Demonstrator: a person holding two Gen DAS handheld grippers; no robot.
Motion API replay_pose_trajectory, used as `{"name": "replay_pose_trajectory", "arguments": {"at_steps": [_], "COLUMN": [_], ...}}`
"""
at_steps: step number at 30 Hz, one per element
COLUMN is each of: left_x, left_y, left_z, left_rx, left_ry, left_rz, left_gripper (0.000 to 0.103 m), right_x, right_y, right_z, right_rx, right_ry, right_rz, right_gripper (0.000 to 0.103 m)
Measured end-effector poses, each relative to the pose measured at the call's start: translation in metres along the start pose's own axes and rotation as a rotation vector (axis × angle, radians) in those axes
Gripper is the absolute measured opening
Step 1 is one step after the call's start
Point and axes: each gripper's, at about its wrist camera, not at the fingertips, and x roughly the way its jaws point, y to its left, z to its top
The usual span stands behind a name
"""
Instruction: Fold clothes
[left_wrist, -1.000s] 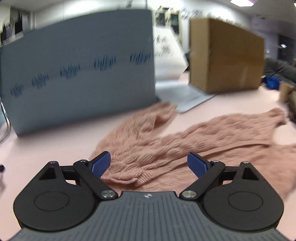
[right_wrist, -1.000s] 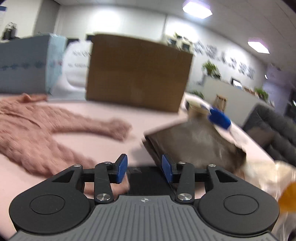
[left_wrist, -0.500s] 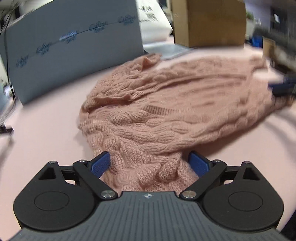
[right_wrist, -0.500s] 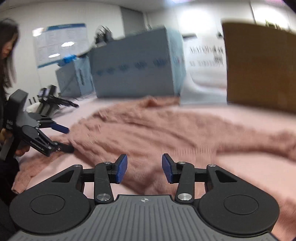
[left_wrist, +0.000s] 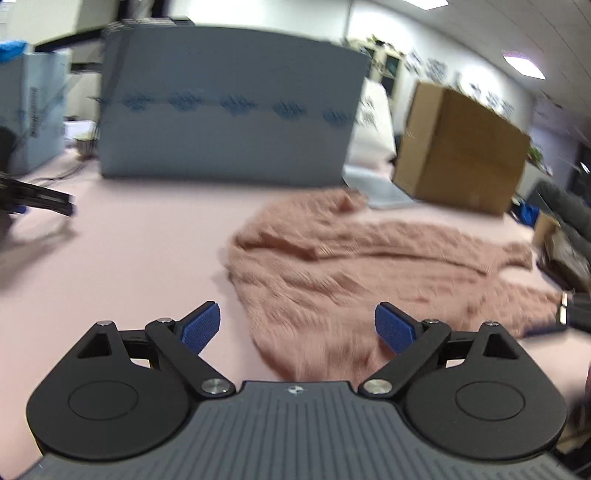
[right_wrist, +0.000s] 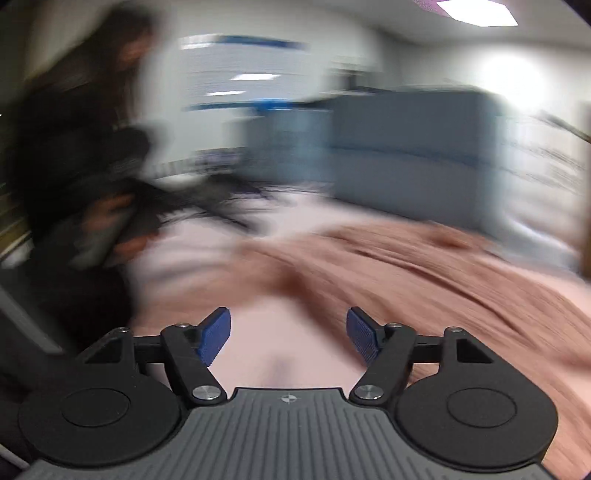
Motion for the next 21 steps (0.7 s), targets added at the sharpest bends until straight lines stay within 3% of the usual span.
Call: {"name": "replay_pose_trajectory", "arguments": {"at_steps": [2,6,10,15,18,20,21], "left_x": [-0.009,-0.021,-0.031,-0.042,-0.044,-0.044,-0.044], "left_y": [0.003,0.008,0.018,0.027,0.031,0.033,0.034], "left_z": [-0.003,-0.015,-0.029,-0.041,-0.045,-0.048,-0.049], "left_rx": [-0.028,-0.054,-0.100,-0.139,-0.161,-0.174,-0.177], "left_ry": [-0.006,-0.010,-0.008,-0.025,-0.020,-0.017,-0.016], "left_rz": [-0.010,0.046,0.045,0.041,0.032,0.031,0.031], "left_gripper": [0.091,0.091,0.091,0.091,0.091,0.091,0.091], "right_x": [0.017,0.037,0.053,0.060,0.073,0.081,0.082], "right_y": [0.014,0.030,0.039,0.061,0.073,0.084,0.084], "right_z": [0.004,0.006,0.005,-0.003,-0.013,-0.023,-0.024], "right_rx": [-0.049,-0.112,-0.160,-0.293,-0.422,-0.532,-0.515], "right_ry": [0.020,0.059,0.112,0.161,0.165,0.153,0.146], "right_rz": [0.079,0.208,0.259,0.215,0.122,-0.034,-0.044], "right_gripper": [0.066,0.065,0.060,0.053,0.048,0.045,0.044]}}
